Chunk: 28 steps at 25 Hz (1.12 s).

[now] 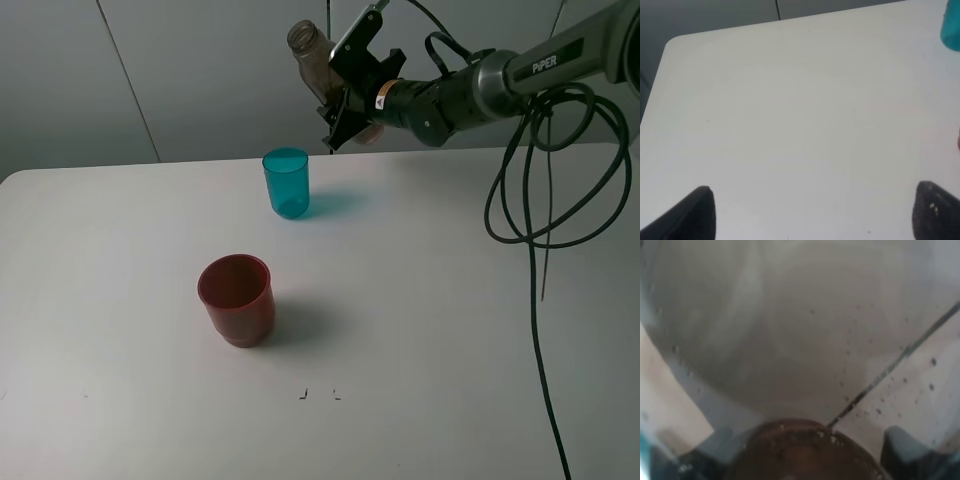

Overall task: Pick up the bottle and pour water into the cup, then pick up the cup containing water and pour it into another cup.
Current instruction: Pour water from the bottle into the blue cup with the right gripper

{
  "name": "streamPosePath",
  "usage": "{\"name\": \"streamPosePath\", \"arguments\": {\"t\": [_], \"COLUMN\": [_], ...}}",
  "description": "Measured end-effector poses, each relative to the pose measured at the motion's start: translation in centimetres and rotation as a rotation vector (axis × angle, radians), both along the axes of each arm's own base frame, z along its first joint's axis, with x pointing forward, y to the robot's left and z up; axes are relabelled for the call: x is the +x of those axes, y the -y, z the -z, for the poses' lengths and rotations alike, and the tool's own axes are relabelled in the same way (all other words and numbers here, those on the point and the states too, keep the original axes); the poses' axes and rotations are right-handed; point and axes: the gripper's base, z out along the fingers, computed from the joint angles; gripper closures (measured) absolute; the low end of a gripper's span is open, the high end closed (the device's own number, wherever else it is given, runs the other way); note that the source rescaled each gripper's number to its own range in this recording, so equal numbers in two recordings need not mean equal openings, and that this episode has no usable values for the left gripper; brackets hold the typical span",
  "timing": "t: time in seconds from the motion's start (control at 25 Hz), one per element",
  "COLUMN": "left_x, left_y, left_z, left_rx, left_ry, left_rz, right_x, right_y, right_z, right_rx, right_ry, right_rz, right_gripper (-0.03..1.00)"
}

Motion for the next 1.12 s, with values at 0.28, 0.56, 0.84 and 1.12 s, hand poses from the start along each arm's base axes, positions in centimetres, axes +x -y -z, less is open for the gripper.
{"name": "streamPosePath", "arguments": {"t": [0.28,0.56,0.84,1.12], "left_x": [0.0,0.0,0.0,0.0], "left_y": [0.0,0.0,0.0,0.0], "left_z": [0.0,0.0,0.0,0.0], "left_rx": [0.0,0.0,0.0,0.0], "left_ry": [0.0,0.0,0.0,0.0], "left_rz": [0.0,0.0,0.0,0.0], "right_x": [0.0,0.6,1.5,1.9], "right_y": [0.1,-0.1,0.0,0.7], "right_z": [0.0,0.0,1.3,1.6], "right_rx": [-0.15,-0.191,-0.231,-0.334], "right_ry": [0.082,0.123,0.136,0.185], "right_rz": [-0.054,-0.07,-0.077,-0.103], "right_gripper": [0.94,0.94,0.94,0.94]}}
